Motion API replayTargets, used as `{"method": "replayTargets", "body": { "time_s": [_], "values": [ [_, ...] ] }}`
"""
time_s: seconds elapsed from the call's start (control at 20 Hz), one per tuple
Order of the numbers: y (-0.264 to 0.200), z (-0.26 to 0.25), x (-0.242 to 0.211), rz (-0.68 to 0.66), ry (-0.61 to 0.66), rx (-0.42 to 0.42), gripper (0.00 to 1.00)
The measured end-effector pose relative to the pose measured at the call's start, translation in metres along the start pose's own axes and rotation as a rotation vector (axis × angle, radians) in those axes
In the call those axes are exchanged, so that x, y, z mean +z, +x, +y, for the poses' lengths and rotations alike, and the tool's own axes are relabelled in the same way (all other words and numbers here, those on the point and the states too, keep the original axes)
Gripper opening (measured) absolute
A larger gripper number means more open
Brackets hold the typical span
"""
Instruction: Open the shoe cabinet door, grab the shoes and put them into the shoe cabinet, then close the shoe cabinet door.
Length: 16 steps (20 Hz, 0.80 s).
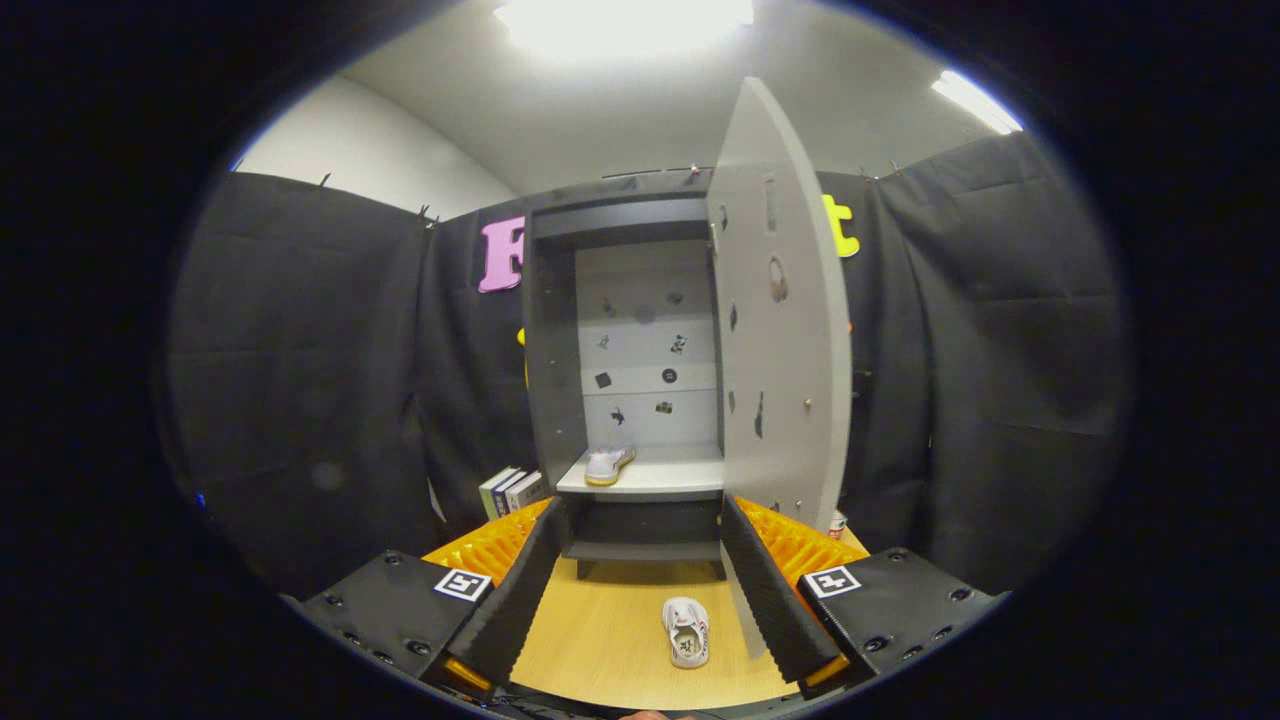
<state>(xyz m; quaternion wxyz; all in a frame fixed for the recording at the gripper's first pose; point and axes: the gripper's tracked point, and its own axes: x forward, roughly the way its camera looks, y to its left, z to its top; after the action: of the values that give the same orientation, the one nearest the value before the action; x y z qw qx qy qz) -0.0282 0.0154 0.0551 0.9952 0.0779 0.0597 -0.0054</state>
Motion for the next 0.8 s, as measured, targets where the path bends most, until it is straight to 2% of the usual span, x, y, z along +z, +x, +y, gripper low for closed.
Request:
{"method": "replayTargets", "body": {
  "time_s": [0.15,0.3,0.45,0.8],
  "values": [
    [0.028,0.021,-0.044,0.098,0.019,0.052,0.98],
    [0.054,0.025,-0.086,0.19,0.051,0.065,0.98],
    [0.085,0.019,-0.122,0.266,0.059,0.05,0.98],
    [0.154,-0.006,-0.208,0.444,-0.013,0.003,0.98]
  ]
}}
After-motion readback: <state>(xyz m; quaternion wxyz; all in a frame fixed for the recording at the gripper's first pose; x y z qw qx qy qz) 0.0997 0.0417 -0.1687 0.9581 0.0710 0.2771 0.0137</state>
